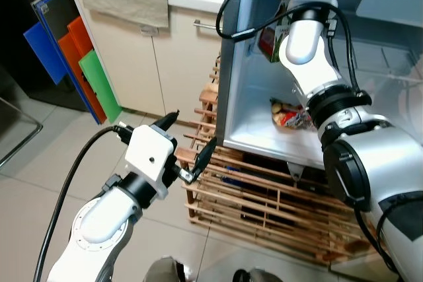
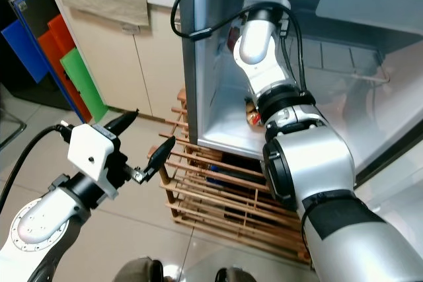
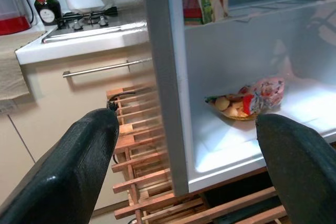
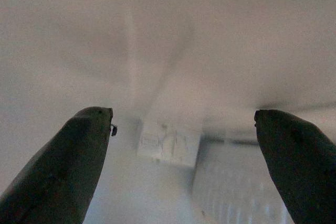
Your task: Restocking fridge
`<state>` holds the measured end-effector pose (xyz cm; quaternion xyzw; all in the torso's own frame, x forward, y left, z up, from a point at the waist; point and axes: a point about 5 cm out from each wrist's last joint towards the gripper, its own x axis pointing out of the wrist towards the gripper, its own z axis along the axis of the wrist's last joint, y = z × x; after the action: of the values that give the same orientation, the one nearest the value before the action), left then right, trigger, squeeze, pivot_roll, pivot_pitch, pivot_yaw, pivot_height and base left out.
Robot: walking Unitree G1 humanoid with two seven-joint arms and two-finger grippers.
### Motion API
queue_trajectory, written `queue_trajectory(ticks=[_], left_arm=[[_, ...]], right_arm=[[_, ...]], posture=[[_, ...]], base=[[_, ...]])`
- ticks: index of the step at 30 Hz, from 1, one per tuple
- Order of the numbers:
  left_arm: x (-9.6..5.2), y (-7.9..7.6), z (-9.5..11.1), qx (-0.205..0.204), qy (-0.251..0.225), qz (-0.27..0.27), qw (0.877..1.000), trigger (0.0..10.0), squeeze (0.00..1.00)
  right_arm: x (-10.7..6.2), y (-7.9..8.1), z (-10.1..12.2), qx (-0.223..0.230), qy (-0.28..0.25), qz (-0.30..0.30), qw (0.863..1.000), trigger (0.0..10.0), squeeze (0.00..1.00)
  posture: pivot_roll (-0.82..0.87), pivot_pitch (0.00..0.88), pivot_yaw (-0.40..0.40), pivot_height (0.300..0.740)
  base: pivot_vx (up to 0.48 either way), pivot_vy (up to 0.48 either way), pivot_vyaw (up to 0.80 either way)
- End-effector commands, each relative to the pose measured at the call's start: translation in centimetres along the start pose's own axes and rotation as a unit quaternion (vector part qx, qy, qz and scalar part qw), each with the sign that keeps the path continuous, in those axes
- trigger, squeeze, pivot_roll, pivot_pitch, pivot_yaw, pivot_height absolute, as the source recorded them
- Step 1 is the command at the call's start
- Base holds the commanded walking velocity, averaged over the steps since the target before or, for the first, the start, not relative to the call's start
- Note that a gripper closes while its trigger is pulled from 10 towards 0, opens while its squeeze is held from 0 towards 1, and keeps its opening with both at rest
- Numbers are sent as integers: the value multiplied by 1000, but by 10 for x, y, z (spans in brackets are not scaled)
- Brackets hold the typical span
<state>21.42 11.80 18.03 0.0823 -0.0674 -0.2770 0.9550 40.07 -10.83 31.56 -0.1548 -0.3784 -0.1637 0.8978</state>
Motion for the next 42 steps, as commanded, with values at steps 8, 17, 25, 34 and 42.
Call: queue_trajectory(ticks=[8, 17, 25, 34, 42], left_arm=[[13, -1, -1, -1, -17, -16, 1000, 10000, 0], [24, 1, -1, 0, -34, -26, 999, 10000, 0], [32, 1, -2, 0, -44, -28, 999, 10000, 0], [33, 1, -4, 1, -48, -29, 998, 10000, 0], [26, 3, -5, 5, -42, -19, 999, 10000, 0]], right_arm=[[-5, -2, 28, 54, -114, -27, 992, 10000, 0], [-61, -9, 2, 145, -12, -11, 989, 10000, 0], [-105, -6, -12, 166, 81, 32, 982, 10000, 0], [-109, 8, -39, 173, 200, 81, 961, 10000, 0], [-110, 33, -56, 163, 279, 129, 937, 10000, 0]], posture=[[227, 44, 15, 740], [178, 10, 13, 740], [154, 0, 9, 740], [172, 0, -12, 740], [216, 8, -40, 740]], base=[[0, 0, 0], [0, 0, 0], [0, 0, 0], [0, 0, 0], [0, 0, 0]])
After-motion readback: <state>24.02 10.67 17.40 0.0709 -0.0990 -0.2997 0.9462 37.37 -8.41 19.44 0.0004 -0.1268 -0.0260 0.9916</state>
